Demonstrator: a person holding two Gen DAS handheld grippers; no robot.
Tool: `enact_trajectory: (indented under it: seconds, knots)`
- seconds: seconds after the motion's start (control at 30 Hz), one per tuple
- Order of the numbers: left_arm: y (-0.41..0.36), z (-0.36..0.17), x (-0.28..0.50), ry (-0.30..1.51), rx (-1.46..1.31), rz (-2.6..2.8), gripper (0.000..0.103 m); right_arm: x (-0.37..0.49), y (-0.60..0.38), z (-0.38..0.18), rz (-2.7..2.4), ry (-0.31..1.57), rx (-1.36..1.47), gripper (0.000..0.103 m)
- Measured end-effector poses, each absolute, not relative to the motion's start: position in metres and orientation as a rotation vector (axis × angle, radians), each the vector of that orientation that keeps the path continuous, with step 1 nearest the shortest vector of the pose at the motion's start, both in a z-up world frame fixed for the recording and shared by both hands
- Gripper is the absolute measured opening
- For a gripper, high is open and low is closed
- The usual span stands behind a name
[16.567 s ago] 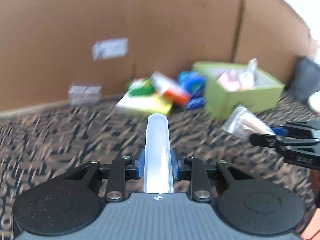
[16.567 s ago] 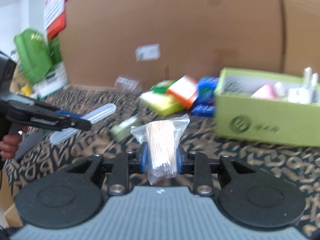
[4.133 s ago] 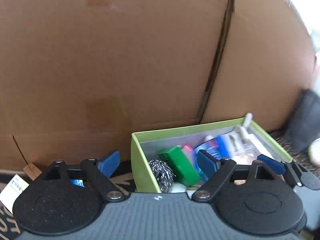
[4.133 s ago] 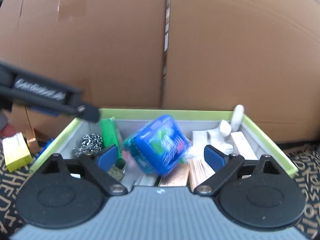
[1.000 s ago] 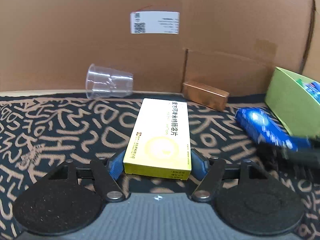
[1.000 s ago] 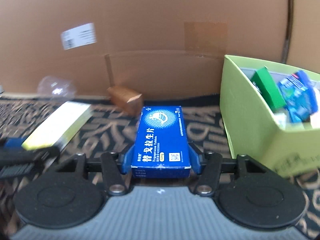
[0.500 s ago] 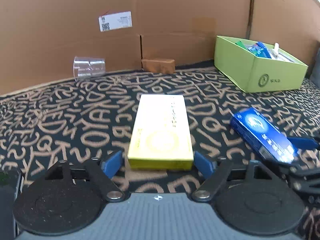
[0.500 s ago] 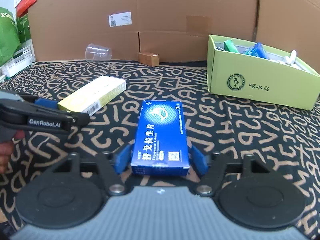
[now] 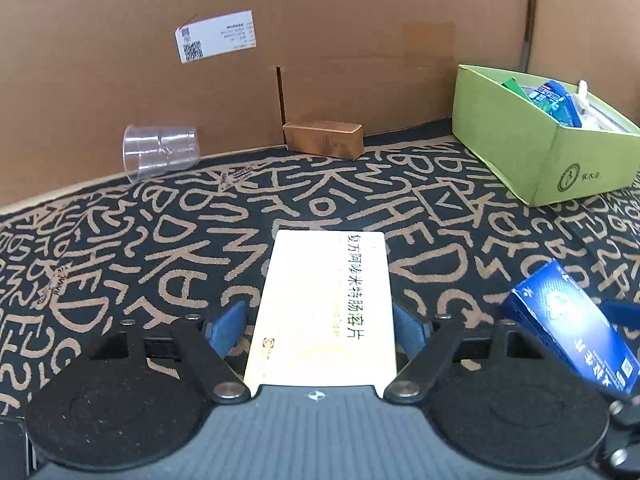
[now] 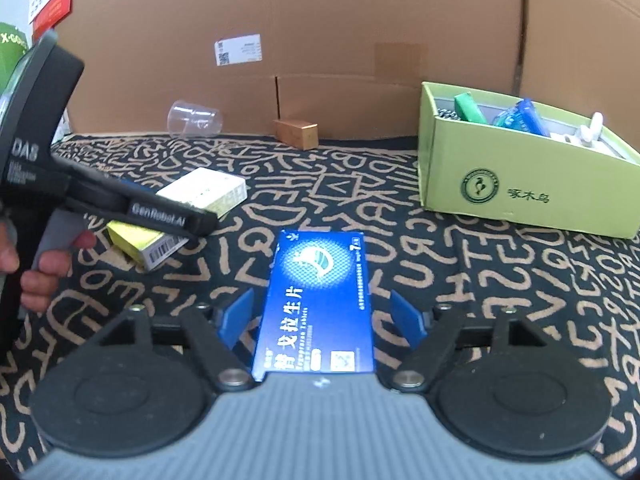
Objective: Organize objects
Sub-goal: 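Grasp the yellow box with the left tool while the right tool grasps the dark blue box, then carry the yellow and dark blue boxes over the lime-green box and open both tools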
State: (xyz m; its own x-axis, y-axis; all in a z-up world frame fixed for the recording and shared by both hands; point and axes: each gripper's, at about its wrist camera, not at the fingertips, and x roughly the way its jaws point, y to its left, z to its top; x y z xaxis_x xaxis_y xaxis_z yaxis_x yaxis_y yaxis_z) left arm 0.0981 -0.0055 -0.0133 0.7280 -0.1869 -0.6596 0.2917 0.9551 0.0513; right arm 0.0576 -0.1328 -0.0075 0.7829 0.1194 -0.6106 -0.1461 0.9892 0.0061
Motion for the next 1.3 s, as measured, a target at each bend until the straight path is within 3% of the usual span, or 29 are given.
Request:
enact_trajectory:
  seconds: [0.13, 0.2, 0.3, 0.37, 0.5, 0.73, 1.07, 1.3]
  knots:
    - [-0.008, -0.015, 0.1, 0.704, 0.157, -0.253, 0.085, 0.06, -0.132, -0.009, 0.139, 0.661, -0.037, 0.075]
    - [-0.007, -0.015, 0.101, 0.702, 0.149, -0.277, 0.072, 0.06, -0.132, -0.009, 0.135, 0.656, -0.039, 0.075]
    - [-0.011, -0.013, 0.098, 0.704, 0.153, -0.281, 0.07, 0.062, -0.133, -0.009, 0.13, 0.657, -0.041, 0.075]
    - [-0.013, -0.014, 0.097, 0.693, 0.165, -0.272, 0.073, 0.064, -0.132, -0.01, 0.132, 0.663, -0.047, 0.073]
    - [-0.014, -0.014, 0.096, 0.691, 0.165, -0.278, 0.069, 0.063, -0.131, -0.011, 0.153, 0.659, -0.051, 0.056]
    - [-0.024, -0.004, 0.079, 0.706, 0.171, -0.352, 0.069, 0.051, -0.144, -0.004, 0.145, 0.615, 0.009, 0.055]
    - [-0.101, 0.075, 0.067, 0.555, 0.079, -0.629, 0.069, 0.026, -0.228, 0.051, -0.036, 0.446, 0.027, 0.055]
    - [-0.183, 0.122, 0.091, 0.493, -0.002, -0.725, 0.069, 0.055, -0.284, 0.087, -0.215, 0.318, -0.102, 0.055]
